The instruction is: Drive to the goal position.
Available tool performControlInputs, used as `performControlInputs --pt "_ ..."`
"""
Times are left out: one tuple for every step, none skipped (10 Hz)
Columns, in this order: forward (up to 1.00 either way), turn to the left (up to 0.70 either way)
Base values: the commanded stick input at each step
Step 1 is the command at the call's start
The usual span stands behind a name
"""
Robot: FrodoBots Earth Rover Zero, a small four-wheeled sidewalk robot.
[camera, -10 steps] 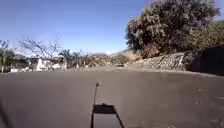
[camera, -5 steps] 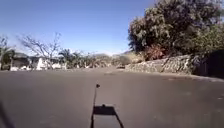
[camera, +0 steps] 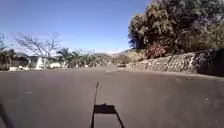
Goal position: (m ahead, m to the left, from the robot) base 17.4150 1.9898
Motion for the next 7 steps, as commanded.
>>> performControlInputs --pt "1.0 0.0" --pt "1.0 0.0" --pt "1.0 0.0" --pt "1.0 0.0" --pt "1.0 0.0" --pt "1.0 0.0" --pt "1.0 0.0"
